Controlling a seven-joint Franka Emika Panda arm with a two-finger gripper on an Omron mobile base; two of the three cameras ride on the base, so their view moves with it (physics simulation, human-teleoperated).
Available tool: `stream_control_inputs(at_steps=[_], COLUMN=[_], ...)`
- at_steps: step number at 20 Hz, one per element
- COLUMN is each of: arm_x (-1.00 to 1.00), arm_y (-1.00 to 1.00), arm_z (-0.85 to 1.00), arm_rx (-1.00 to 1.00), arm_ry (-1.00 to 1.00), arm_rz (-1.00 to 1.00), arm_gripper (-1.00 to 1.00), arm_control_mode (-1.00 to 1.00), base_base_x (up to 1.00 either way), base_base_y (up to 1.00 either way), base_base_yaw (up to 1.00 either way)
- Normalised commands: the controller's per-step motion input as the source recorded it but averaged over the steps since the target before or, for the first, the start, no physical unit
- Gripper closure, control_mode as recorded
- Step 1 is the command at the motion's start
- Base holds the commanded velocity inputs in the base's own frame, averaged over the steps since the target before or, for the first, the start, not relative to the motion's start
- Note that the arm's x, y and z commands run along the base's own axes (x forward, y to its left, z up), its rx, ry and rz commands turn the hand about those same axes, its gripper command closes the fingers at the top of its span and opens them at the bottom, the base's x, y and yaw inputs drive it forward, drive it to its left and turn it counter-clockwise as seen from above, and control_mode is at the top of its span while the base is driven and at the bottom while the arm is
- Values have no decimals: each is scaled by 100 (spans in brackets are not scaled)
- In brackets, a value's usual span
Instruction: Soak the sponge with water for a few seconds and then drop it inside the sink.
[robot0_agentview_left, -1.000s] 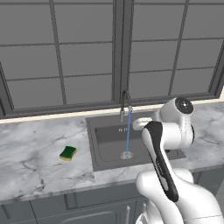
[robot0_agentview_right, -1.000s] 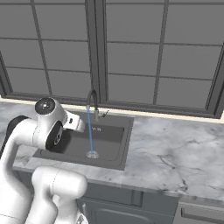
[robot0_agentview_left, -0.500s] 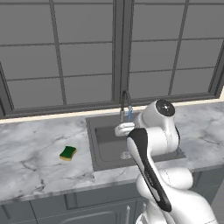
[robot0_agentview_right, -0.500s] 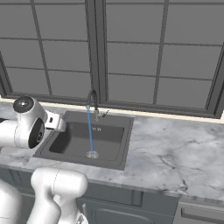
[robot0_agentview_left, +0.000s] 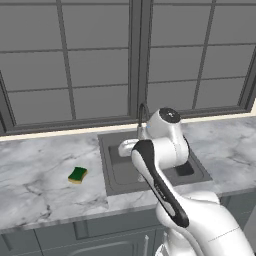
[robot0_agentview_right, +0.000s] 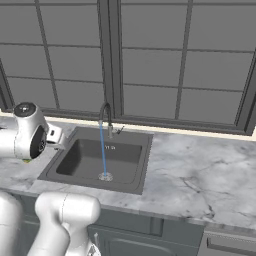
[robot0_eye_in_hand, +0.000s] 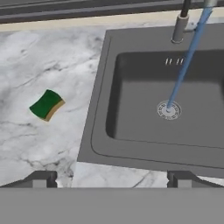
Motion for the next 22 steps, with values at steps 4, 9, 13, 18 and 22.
stream_control_inputs(at_steps=[4,9,13,18,22], arm_x=[28,37,38,24,13], arm_y=[27,31,24,29,17], arm_z=[-14,-27,-24,-44,-38], arm_rx=[0,0,0,0,0], arm_ry=[31,18,8,2,0], arm_rz=[0,-6,-13,-18,-17], arm_gripper=[-100,-100,-100,-100,-100], arm_control_mode=[-100,-100,-100,-100,-100], base_base_x=[0,0,0,0,0], base_base_y=[0,0,0,0,0], base_base_yaw=[0,0,0,0,0])
